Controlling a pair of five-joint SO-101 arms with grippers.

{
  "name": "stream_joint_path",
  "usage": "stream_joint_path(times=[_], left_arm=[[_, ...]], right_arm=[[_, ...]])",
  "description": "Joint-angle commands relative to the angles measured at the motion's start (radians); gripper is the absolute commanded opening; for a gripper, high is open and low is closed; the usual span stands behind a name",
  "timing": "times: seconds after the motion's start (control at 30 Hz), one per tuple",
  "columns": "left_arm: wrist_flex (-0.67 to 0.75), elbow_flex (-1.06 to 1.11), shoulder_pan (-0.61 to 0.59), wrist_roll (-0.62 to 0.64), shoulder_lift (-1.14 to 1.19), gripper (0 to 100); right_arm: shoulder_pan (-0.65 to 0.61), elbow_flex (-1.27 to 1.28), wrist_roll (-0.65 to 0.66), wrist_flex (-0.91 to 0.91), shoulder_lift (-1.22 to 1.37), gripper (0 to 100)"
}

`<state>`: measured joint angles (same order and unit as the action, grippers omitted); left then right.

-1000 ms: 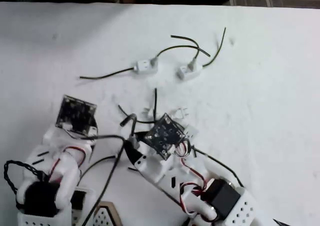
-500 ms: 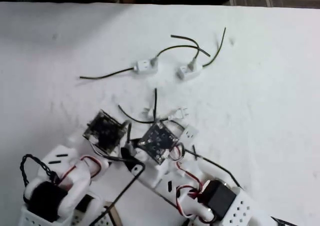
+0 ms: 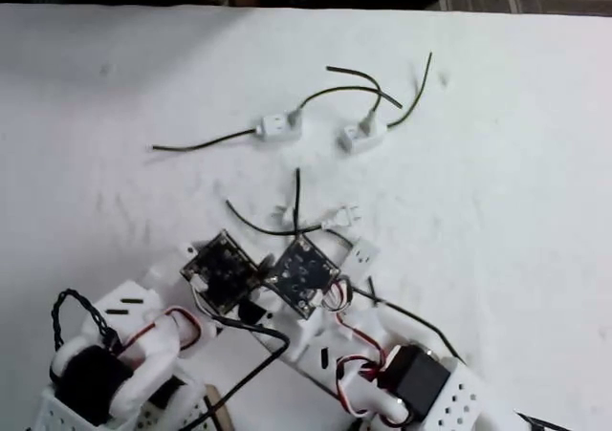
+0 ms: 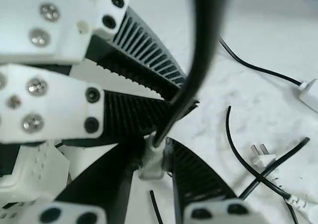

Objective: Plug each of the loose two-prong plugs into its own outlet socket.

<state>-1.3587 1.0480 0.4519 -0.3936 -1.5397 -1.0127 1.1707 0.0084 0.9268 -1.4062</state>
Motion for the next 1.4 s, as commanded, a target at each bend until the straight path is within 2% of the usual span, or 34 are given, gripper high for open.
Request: stream_joint_path(times=[0.0, 0.2, 0.47, 0.6, 0.67, 0.83, 1.07, 1.17, 1.37], left_arm=[[-0.006, -0.005, 0.035, -0.043, -0.002, 2], [-0.008, -0.006, 0.015, -0.044, -0.002, 2], [0.003, 0.002, -0.265, -0.055, -0.002, 2], [0.020, 0.046, -0.341, -0.176, 0.002, 3], [0.035, 0.094, -0.346, -0.213, 0.002, 6], [0.041, 0.198, -0.361, -0.227, 0.002, 24], [0.064, 0.216, -0.355, -0.255, 0.050, 24], [0.106, 0.199, -0.338, -0.262, 0.193, 24], [0.120, 0.071, -0.206, -0.362, 0.555, 24]], right_arm=[[-0.007, -0.008, -0.008, -0.024, -0.002, 1.7], [0.024, -0.008, -0.011, -0.021, 0.004, 1.7], [0.173, 0.014, -0.012, -0.024, 0.005, 1.7], [0.249, 0.006, -0.012, -0.024, -0.002, 1.7], [0.298, 0.002, -0.011, -0.025, -0.002, 1.7], [0.433, -0.029, -0.009, -0.024, -0.002, 1.7], [0.567, -0.051, -0.003, -0.025, -0.002, 1.7], [0.575, -0.054, -0.003, -0.025, -0.002, 1.7], [0.575, -0.054, -0.002, -0.025, -0.002, 1.7]])
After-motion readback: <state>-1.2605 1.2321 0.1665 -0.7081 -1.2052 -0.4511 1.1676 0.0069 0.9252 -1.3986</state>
